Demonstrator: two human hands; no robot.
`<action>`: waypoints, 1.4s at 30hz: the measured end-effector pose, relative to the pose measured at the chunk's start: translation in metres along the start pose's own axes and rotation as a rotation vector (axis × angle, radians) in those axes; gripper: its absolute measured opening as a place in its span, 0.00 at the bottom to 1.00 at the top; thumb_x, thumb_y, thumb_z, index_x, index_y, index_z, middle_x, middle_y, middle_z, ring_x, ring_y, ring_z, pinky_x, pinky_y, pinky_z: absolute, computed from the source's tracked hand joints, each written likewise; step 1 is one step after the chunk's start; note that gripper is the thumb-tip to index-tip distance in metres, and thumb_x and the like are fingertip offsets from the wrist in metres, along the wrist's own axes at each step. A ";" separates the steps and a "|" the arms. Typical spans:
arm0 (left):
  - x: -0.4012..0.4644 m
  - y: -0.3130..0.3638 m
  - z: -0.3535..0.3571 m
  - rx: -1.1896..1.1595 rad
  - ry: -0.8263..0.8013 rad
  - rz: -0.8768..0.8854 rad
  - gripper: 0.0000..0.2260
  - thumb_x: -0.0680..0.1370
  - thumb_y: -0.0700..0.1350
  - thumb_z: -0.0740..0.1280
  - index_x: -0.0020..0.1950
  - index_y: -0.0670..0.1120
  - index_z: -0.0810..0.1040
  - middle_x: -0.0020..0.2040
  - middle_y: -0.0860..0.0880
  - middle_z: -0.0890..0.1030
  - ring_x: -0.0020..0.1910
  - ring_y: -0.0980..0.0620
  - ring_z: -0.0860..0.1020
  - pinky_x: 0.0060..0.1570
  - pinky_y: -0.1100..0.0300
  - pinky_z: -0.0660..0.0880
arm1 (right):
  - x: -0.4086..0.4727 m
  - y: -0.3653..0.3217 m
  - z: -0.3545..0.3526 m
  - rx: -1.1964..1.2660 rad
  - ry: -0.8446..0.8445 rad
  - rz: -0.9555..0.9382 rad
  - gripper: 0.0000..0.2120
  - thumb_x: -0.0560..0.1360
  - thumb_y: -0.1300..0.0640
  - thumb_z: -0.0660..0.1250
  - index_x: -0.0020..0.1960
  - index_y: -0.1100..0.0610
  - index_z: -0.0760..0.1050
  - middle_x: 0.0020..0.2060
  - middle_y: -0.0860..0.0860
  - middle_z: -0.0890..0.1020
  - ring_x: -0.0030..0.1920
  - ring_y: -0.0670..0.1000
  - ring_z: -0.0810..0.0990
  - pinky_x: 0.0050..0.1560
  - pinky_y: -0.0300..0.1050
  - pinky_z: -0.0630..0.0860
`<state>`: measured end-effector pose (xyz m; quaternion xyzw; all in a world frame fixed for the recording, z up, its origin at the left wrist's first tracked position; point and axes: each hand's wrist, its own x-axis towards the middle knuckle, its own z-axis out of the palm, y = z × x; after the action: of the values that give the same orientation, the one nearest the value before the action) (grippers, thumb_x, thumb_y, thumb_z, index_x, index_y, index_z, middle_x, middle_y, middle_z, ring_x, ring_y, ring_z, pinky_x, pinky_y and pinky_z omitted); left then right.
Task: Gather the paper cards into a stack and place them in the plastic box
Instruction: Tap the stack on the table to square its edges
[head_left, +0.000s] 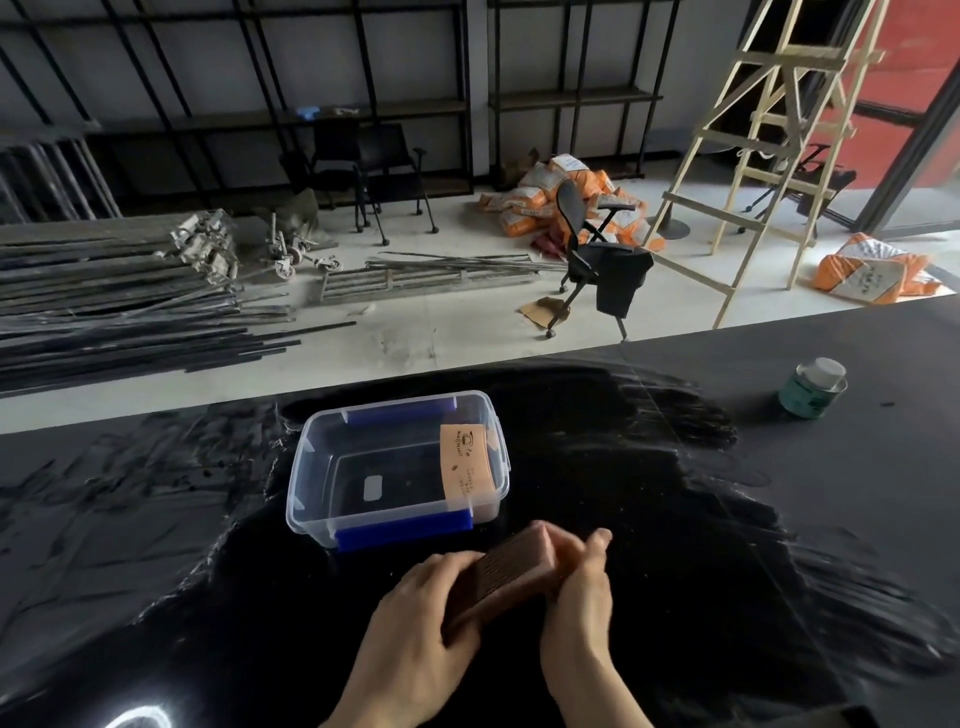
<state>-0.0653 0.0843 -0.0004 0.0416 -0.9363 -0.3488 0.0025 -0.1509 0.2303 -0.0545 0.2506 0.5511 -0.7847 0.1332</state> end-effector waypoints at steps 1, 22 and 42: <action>-0.001 -0.004 -0.007 0.038 -0.039 0.011 0.26 0.74 0.55 0.70 0.69 0.67 0.67 0.61 0.67 0.76 0.61 0.66 0.74 0.66 0.61 0.74 | -0.005 -0.003 -0.004 -0.047 -0.037 -0.121 0.35 0.78 0.27 0.49 0.50 0.49 0.87 0.43 0.52 0.91 0.42 0.50 0.90 0.46 0.51 0.81; -0.001 -0.004 0.045 -0.945 0.454 -0.456 0.14 0.84 0.56 0.58 0.52 0.55 0.83 0.51 0.51 0.86 0.56 0.48 0.83 0.52 0.56 0.77 | -0.014 0.027 0.013 -0.458 -0.087 -0.442 0.21 0.87 0.50 0.60 0.36 0.55 0.72 0.29 0.48 0.76 0.30 0.44 0.73 0.32 0.43 0.74; 0.002 -0.023 0.035 -0.802 0.658 -0.545 0.11 0.86 0.43 0.55 0.54 0.46 0.77 0.44 0.43 0.85 0.47 0.46 0.83 0.50 0.43 0.82 | -0.028 0.047 0.026 -0.489 -0.135 -0.505 0.21 0.87 0.52 0.58 0.38 0.56 0.75 0.31 0.42 0.82 0.29 0.39 0.78 0.29 0.32 0.76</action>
<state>-0.0671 0.0898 -0.0420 0.3828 -0.6365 -0.6328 0.2189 -0.1110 0.1877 -0.0703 0.0148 0.7573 -0.6524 0.0273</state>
